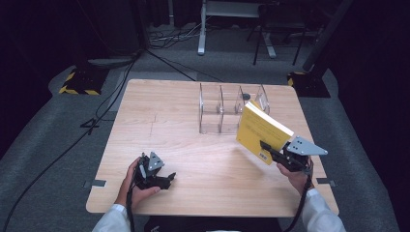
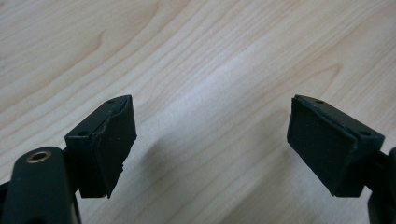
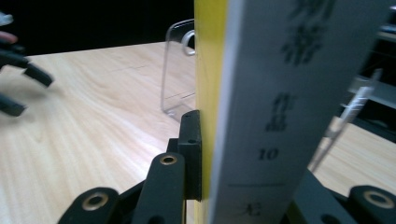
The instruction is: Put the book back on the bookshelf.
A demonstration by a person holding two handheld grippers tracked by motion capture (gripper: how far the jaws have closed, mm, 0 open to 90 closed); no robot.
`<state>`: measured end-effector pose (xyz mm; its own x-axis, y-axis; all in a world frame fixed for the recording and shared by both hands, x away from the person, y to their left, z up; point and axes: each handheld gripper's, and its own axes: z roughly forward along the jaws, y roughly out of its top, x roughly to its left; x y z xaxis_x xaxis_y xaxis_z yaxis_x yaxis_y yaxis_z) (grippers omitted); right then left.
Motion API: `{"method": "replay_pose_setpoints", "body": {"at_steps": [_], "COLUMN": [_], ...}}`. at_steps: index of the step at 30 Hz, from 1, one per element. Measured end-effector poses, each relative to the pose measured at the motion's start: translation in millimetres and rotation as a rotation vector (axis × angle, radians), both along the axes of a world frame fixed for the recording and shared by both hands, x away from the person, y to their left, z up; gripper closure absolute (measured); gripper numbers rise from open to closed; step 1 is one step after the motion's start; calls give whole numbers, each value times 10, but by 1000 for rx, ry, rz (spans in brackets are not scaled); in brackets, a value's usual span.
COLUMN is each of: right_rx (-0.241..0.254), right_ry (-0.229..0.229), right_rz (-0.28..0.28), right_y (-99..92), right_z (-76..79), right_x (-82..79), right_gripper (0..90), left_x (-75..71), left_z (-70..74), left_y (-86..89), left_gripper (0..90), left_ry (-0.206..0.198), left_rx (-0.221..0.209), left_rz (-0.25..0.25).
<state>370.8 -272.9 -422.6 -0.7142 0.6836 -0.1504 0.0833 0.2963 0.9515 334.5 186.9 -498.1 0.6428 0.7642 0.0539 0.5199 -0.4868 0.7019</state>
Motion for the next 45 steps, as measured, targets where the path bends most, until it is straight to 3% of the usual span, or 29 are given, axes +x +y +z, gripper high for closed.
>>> {"method": "replay_pose_setpoints", "body": {"at_steps": [2,8,12,23,45], "right_rx": [6,20,23,45,-8], "right_ry": [-7,-14,-17,-24,-36], "right_rz": [-19,-80,-134,-237,-323], "right_y": [-35,-90,-72,-50,257], "right_z": [26,67,82,163,312], "right_x": [14,40,70,276,851], "right_gripper": [762,762,762,762,762], "left_x": [-16,-20,1,24,28], "left_z": [-24,-52,-67,-70,-66], "left_y": [11,22,34,3,-12], "left_gripper": [165,163,157,129,119], "left_ry": [25,21,57,60,73], "left_rx": [1,-7,-43,-42,-43], "left_rz": [-9,-8,-10,-8,-5]}}
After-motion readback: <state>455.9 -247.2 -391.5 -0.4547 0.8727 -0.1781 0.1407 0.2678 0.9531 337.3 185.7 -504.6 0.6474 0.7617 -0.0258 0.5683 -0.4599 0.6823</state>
